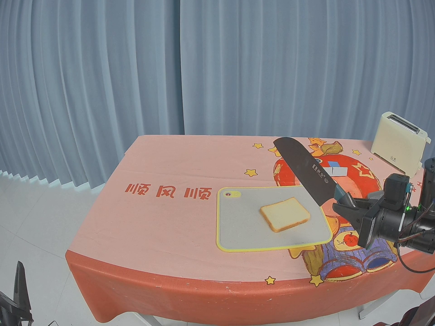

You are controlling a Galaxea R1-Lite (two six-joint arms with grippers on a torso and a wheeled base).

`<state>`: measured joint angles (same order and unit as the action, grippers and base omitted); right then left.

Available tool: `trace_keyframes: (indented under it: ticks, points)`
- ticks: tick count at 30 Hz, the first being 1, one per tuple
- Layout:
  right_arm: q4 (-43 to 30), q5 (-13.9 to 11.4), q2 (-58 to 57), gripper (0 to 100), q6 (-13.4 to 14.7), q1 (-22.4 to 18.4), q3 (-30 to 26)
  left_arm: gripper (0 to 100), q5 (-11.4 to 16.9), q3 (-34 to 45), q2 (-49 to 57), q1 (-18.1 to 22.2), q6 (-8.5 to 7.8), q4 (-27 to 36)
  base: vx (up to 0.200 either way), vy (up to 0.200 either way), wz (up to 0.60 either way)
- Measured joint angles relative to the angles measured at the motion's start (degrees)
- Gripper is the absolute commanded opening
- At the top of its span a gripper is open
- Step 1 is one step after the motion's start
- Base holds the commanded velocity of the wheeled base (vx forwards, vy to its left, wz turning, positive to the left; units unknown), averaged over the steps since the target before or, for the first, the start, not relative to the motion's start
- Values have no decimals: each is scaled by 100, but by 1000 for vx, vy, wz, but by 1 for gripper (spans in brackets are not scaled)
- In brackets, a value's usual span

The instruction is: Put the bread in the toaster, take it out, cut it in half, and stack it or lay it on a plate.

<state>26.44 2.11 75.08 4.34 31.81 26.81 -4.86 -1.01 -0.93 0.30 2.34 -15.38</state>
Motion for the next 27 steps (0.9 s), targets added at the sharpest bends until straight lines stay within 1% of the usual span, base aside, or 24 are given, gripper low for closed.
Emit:
trace_keyframes:
  ticks: [3,10,12,16,19,24,27]
  points:
    - [-1,0,-4,0,-2,5,-5,100,187,0,0,-6,-29,1,0,0,0]
    - [16,0,-9,0,-32,2,-32,100,251,0,0,-6,39,234,0,0,0]
    - [13,0,-11,0,-35,5,-40,100,306,0,0,-6,63,176,0,0,0]
    - [16,0,-20,0,-38,2,-40,100,522,-28,-6,-6,99,55,0,0,0]
    - [16,0,-20,0,-38,2,-40,100,581,-88,-105,-6,96,-11,0,0,0]
    - [11,0,-20,0,-40,6,-40,100,689,-110,-524,-17,63,-522,0,0,0]
    - [11,5,-22,0,-54,17,-51,100,820,-116,-883,-21,-10,-864,0,0,0]
